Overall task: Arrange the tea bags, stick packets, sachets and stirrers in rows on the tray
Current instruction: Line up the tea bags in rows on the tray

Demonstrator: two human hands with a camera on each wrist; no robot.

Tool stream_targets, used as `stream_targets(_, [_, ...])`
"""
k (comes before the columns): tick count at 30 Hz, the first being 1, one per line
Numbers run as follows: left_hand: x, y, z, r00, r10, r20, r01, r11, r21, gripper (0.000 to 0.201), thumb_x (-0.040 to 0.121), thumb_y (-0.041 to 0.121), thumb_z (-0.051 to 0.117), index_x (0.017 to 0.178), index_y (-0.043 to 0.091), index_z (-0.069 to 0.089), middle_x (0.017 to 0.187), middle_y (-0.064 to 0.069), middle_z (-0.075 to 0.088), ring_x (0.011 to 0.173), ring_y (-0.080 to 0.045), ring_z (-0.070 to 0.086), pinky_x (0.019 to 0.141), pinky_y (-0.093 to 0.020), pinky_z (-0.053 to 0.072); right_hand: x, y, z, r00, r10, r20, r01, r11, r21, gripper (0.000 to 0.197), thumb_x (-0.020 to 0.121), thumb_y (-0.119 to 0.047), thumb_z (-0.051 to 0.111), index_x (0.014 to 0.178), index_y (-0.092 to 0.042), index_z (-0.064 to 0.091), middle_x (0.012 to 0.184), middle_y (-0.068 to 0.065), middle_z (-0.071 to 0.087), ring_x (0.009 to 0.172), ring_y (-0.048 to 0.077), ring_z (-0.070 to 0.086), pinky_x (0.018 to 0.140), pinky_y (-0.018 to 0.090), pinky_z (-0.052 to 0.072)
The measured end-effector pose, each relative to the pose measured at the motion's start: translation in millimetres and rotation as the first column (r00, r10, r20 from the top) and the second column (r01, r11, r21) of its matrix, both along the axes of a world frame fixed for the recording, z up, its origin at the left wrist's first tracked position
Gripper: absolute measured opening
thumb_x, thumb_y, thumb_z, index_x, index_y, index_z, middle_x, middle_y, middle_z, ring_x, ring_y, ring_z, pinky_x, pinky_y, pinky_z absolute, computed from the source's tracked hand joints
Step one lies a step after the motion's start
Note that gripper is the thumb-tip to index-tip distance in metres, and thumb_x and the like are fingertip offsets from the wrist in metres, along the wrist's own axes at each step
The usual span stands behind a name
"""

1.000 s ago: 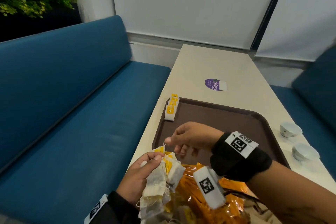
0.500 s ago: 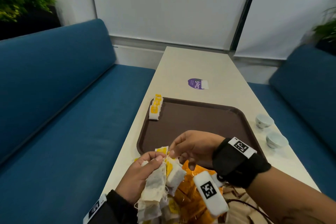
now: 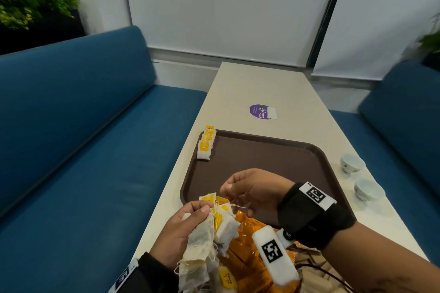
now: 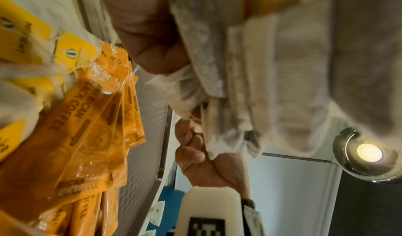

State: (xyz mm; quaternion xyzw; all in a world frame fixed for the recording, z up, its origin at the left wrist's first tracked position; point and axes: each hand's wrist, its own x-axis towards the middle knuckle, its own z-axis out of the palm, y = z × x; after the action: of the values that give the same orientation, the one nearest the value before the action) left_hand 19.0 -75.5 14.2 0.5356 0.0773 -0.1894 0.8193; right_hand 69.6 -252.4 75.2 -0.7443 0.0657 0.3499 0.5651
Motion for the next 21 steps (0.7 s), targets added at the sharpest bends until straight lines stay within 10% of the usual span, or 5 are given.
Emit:
stream_targets(6, [7,5,-5,1.000,-0.004,0.025,0.003,0.999,0.035,0.012,0.090,0.012,0.050,0.092,0.006,0.061,0.076,-0.006,0.063,0.071,-0.016,0.060,0.053,-0.019,0.051,4,-1,-9,0.983,0.151,-0.106,-0.154,0.988,-0.024,0.034,0.087,-0.043,0.061,0.092,-0.010,0.061,0.073,0.000,0.060,0.060,0.009,0.054,0.046,0.019,0.036])
stream_targets(9, [10,6,-9,1.000,0.012,-0.011,-0.012,1.000,0.009,0.011,0.090,0.011,0.051,0.092,0.006,0.061,0.073,-0.006,0.065,0.070,-0.018,0.061,0.052,-0.020,0.052,9,-1,-8,0.984,0.146,-0.098,-0.150,0.988,-0.030,0.022,0.087,-0.032,0.065,0.074,-0.014,0.061,0.066,-0.001,0.059,0.058,0.009,0.052,0.045,0.017,0.033])
stream_targets(21, [42,22,-27,0.992,0.062,-0.109,-0.067,0.997,-0.046,0.018,0.074,0.018,0.070,0.087,0.005,0.066,0.085,-0.011,0.068,0.070,-0.017,0.068,0.053,-0.018,0.054,49,22,-12,0.987,-0.081,0.137,0.073,0.995,0.064,0.011,0.094,-0.017,0.056,0.083,-0.014,0.054,0.068,0.004,0.062,0.049,0.010,0.049,0.039,0.018,0.029])
